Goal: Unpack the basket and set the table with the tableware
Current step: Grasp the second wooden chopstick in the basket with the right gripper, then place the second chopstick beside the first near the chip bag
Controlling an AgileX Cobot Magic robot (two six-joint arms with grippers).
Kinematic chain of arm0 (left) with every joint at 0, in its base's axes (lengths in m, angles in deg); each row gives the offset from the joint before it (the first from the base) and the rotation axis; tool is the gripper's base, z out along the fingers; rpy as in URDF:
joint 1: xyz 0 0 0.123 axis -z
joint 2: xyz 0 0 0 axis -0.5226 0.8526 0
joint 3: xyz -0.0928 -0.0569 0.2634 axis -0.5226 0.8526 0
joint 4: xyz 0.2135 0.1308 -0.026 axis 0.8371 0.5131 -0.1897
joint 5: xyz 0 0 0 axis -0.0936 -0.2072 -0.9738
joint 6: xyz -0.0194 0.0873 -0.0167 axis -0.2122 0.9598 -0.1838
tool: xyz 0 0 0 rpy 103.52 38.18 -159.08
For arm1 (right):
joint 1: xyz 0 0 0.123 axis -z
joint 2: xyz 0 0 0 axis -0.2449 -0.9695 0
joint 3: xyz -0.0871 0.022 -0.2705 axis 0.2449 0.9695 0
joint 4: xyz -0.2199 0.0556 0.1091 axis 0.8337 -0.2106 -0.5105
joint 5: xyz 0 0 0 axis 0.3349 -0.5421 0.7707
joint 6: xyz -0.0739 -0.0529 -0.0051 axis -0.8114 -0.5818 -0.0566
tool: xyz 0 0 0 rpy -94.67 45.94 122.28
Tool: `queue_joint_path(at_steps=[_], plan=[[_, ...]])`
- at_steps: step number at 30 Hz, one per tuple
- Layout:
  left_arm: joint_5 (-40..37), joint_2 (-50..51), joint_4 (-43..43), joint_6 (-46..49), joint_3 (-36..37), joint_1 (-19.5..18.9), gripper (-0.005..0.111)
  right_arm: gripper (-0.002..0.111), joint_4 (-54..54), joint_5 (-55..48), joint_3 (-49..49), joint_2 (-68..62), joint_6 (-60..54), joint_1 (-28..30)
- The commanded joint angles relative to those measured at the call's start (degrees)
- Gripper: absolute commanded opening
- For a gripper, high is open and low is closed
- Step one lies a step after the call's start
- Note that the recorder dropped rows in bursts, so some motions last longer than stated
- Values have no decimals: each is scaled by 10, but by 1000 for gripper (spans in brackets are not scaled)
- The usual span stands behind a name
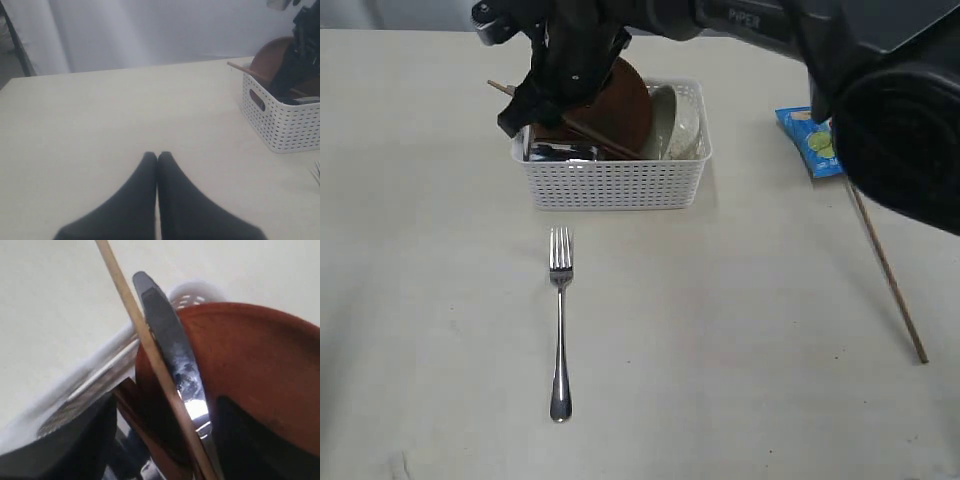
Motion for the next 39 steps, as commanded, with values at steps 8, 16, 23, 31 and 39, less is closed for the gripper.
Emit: queue_joint_path(at_steps=[8, 16, 23, 31, 39], plan=[[6, -2, 0, 1, 1, 2, 0, 6, 90, -4, -9, -37, 5, -13], [6, -2, 0, 1, 1, 2, 0, 0, 157, -6, -9, 10, 28, -27], [6, -2, 0, 1, 1, 2, 0, 0, 157, -17, -9, 59, 37, -27], [6, -2, 0, 1, 1, 2, 0, 0, 129, -100, -9, 147, 53, -10], [6, -2, 0, 1, 1, 2, 0, 0, 51, -216, 70, 253, 73, 117]])
